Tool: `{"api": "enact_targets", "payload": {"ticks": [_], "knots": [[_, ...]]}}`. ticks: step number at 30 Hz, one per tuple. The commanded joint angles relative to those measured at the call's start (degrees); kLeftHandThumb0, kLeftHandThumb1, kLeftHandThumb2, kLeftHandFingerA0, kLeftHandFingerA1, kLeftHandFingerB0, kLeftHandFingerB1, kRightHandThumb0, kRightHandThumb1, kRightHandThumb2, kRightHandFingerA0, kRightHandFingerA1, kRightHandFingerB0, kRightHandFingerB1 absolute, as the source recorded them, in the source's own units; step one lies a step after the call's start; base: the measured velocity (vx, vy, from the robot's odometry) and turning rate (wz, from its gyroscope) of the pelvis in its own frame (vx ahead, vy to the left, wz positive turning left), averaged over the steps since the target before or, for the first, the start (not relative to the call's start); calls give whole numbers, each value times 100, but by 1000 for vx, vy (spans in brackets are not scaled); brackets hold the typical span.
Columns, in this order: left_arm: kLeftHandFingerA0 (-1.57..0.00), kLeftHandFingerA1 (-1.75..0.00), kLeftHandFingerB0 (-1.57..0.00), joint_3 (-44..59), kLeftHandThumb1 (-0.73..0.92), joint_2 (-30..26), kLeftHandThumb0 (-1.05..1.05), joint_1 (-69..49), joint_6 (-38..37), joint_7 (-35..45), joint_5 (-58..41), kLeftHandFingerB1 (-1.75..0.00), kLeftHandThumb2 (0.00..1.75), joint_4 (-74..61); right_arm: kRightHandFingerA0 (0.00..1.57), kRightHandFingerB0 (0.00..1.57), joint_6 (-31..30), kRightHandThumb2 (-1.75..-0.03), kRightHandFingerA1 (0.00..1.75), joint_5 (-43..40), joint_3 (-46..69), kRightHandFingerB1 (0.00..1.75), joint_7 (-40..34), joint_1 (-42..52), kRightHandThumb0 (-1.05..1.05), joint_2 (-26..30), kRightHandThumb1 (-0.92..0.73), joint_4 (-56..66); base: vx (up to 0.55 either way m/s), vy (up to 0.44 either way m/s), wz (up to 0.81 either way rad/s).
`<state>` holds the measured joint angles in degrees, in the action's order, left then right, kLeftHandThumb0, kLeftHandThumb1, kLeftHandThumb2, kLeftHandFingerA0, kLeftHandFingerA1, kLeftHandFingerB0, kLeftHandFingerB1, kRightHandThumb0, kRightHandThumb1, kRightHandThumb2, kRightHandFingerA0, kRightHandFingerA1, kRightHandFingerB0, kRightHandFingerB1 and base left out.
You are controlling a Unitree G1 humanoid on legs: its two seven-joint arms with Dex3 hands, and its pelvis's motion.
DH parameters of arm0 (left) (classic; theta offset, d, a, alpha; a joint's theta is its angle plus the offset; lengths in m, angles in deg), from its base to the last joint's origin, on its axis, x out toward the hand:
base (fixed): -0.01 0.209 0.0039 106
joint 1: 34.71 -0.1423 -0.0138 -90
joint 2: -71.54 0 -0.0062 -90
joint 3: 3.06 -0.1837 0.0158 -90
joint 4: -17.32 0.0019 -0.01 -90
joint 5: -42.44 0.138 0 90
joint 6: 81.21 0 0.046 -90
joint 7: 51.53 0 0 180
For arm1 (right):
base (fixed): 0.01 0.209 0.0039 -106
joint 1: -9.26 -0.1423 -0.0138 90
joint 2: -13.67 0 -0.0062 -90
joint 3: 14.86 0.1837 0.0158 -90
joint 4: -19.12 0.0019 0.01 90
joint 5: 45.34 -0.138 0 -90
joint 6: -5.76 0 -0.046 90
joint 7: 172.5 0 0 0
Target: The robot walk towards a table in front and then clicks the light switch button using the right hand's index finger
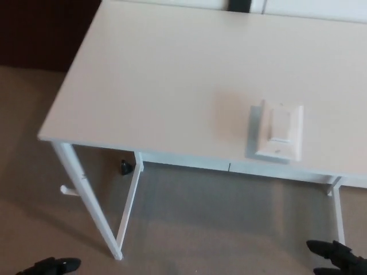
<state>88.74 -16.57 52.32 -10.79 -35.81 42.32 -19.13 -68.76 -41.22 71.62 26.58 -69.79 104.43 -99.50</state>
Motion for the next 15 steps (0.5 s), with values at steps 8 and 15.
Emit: {"api": "enact_targets", "payload": {"ticks": [8, 15], "knots": [[-54, -48, -47, 30, 26, -76, -15, -93, -37, -19, 49, -43, 48, -129, 19, 8, 139, -86, 48, 61, -94, 43, 1, 438, -71, 172, -60, 828, 19, -139, -1], [-53, -48, -48, 13, 26, -82, -15, -86, -93, -1, 54, -43, 48, -112, 20, 9, 22, -88, 49, 6, -115, 43, 46, 813, -72, 186, -59, 1465, 57, 150, 0]]}}
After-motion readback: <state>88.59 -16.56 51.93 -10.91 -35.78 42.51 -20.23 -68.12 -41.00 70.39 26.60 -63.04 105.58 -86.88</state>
